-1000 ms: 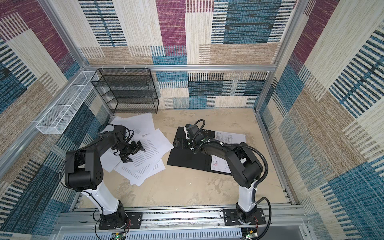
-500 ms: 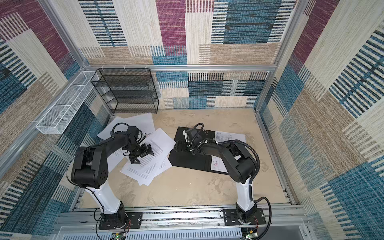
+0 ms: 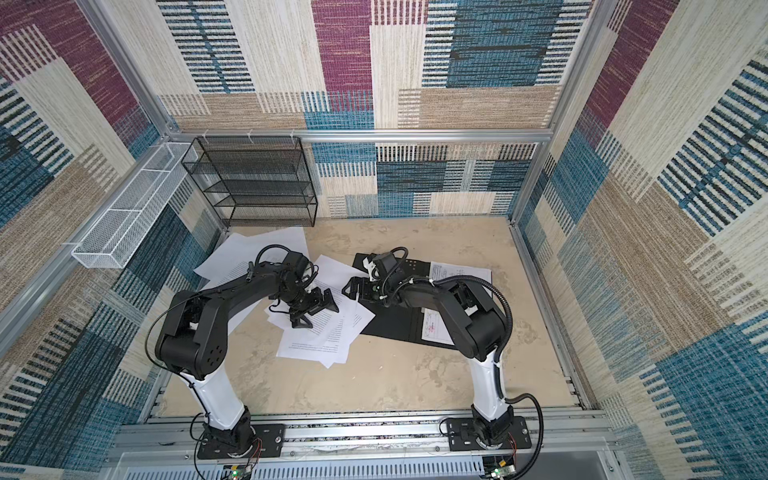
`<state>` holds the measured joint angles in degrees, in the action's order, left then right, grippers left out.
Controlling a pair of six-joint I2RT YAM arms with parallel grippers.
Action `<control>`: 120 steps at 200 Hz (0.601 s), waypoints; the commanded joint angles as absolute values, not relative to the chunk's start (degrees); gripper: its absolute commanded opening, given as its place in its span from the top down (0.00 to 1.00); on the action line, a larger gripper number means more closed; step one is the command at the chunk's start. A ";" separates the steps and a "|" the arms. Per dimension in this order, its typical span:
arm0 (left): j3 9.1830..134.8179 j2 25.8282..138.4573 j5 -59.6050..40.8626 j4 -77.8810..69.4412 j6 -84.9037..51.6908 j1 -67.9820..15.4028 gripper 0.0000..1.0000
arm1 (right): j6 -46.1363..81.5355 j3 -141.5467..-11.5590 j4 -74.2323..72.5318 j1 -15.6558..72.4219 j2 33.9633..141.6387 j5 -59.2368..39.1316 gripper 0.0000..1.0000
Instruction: Put the files into the folder
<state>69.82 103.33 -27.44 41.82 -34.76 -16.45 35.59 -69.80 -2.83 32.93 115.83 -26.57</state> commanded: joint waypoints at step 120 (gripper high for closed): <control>84.84 116.93 -23.21 47.95 -27.67 -5.01 0.02 | 38.36 -78.95 4.82 31.82 121.20 -21.90 0.00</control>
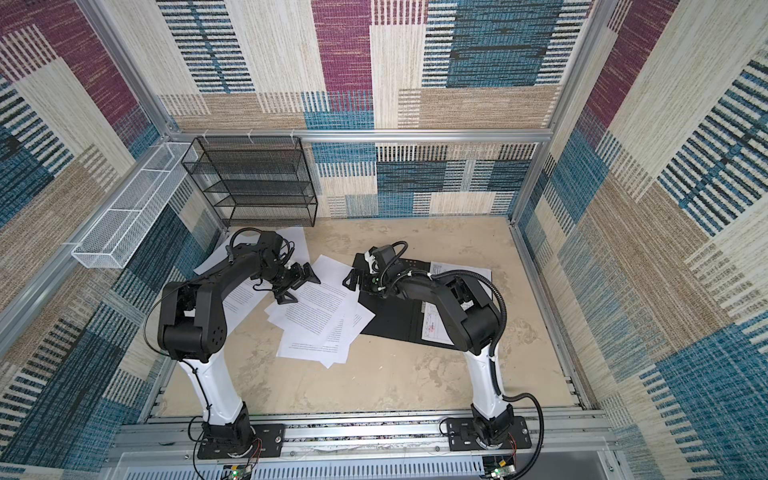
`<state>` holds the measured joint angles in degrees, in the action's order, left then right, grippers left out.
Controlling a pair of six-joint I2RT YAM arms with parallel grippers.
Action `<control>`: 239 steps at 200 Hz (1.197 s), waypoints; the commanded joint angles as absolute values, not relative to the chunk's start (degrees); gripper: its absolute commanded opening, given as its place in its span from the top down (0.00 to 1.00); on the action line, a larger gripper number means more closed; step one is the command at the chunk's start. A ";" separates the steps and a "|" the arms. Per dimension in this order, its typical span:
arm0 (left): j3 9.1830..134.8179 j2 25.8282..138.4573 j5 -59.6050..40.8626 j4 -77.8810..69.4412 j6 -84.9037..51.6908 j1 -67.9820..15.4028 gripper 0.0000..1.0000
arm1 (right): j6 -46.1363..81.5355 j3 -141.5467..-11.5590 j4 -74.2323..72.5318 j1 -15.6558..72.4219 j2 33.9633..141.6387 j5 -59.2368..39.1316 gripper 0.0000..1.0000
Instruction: Put the files into the folder
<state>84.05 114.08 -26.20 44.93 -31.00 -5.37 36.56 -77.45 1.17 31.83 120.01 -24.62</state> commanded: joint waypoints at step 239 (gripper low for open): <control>76.90 120.12 -23.30 43.62 -27.78 -3.78 0.02 | 49.80 -97.14 9.11 34.76 127.54 -19.99 0.00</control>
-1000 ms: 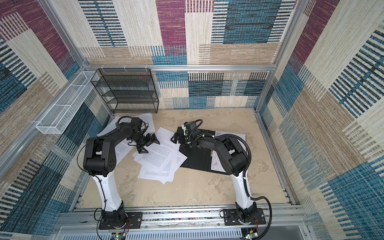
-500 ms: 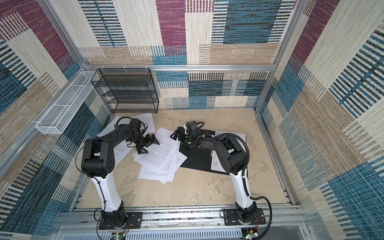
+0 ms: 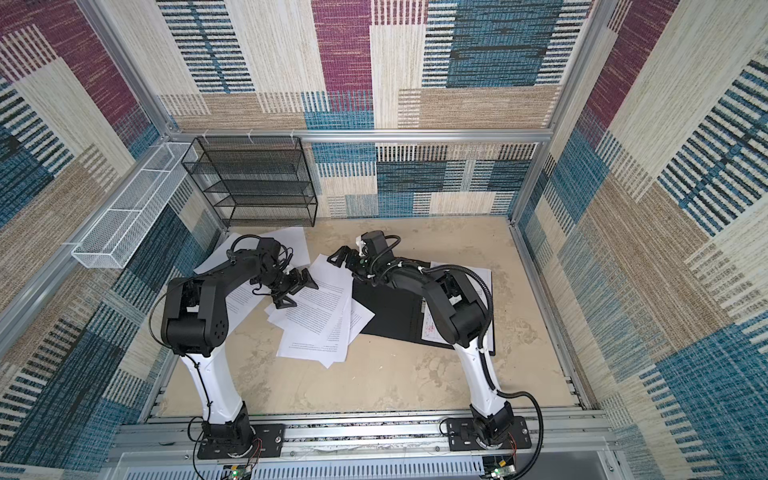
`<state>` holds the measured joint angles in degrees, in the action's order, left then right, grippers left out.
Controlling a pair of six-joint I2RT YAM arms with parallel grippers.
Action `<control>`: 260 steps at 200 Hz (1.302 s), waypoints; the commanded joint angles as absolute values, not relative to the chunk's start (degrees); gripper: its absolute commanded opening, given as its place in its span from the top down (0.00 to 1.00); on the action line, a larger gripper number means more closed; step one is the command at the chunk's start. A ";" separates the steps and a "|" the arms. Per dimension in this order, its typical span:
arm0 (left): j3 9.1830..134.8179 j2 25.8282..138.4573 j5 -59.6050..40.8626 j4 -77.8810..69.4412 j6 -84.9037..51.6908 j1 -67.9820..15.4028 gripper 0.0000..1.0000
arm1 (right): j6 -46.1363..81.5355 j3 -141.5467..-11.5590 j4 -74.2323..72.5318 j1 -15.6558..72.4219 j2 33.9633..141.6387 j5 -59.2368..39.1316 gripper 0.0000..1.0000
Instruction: Put the files into the folder
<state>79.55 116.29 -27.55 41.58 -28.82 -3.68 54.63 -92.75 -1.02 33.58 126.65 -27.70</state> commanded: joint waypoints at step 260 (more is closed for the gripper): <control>77.16 122.55 -26.76 42.26 -30.01 -3.96 0.03 | 52.65 -111.08 34.55 39.02 130.03 -0.98 0.00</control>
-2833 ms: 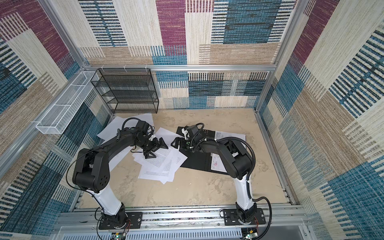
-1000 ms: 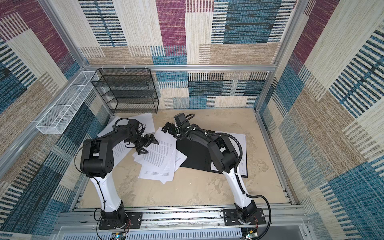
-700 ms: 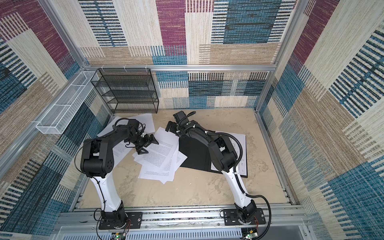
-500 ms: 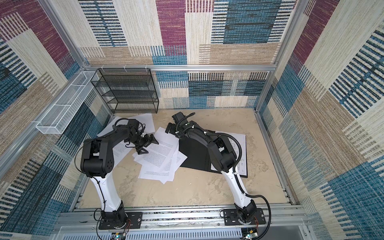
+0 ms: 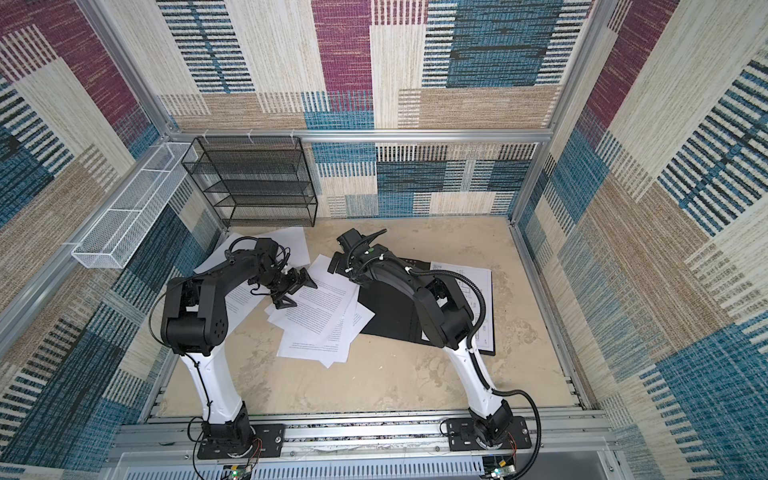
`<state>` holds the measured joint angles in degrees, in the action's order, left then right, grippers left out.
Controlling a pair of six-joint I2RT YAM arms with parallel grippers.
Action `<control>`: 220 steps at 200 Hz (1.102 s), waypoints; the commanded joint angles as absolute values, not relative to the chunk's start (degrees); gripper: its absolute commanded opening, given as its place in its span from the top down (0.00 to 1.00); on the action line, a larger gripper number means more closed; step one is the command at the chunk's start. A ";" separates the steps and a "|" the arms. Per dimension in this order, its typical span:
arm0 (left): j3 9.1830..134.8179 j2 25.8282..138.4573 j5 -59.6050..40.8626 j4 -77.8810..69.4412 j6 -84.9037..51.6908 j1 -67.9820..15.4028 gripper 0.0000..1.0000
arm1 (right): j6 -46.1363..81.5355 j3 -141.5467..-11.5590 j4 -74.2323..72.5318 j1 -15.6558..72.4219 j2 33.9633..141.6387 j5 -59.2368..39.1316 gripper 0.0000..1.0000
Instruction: Put the files into the folder
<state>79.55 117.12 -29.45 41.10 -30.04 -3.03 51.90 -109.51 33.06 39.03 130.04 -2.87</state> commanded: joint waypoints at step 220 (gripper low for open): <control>75.68 121.96 -27.03 41.26 -31.18 -3.88 0.04 | 59.18 -78.41 19.61 40.56 113.70 -6.38 0.00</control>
<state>77.52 119.24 -46.92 37.52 -32.23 -3.53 57.54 -79.20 20.56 40.18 114.08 -6.85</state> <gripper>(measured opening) 0.957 0.995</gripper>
